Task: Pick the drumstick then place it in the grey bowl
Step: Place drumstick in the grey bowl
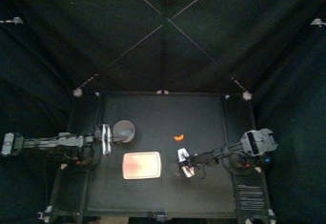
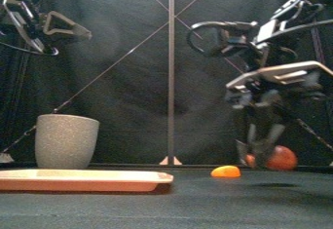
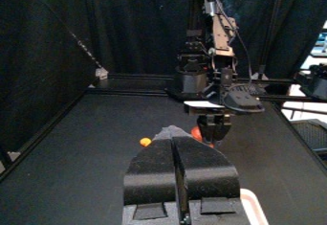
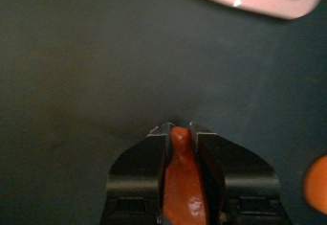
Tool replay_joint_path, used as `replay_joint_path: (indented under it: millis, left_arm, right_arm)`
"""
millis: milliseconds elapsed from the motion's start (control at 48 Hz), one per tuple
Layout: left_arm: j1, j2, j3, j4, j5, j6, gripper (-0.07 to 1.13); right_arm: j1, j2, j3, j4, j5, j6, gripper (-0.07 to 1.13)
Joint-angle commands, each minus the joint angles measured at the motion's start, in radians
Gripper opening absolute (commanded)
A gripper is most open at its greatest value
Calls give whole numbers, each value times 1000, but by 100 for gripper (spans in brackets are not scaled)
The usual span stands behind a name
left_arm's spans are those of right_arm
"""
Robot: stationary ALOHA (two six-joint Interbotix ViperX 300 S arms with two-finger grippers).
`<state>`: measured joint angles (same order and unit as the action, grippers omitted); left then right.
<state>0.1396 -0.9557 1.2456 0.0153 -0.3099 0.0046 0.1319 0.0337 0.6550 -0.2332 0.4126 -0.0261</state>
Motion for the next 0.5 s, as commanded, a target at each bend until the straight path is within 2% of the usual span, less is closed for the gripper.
replay_joint_path:
  millis: [21, 167, 292, 500]
  left_arm:
    - [6, 5, -20, 3, -29, 3, 2]
    - [14, 2, -23, 11, -75, 3, 2]
    - [17, -2, -21, 17, -106, 3, 2]
    - [25, -8, -26, 41, -118, 3, 2]
  right_arm:
    - [-75, -80, -104, -48, -5, 3, 52]
    - [-167, -80, -235, -101, -31, -2, 52]
    - [-241, -20, -336, -146, -114, 2, 52]
    - [-287, 149, -540, -184, -225, 2, 52]
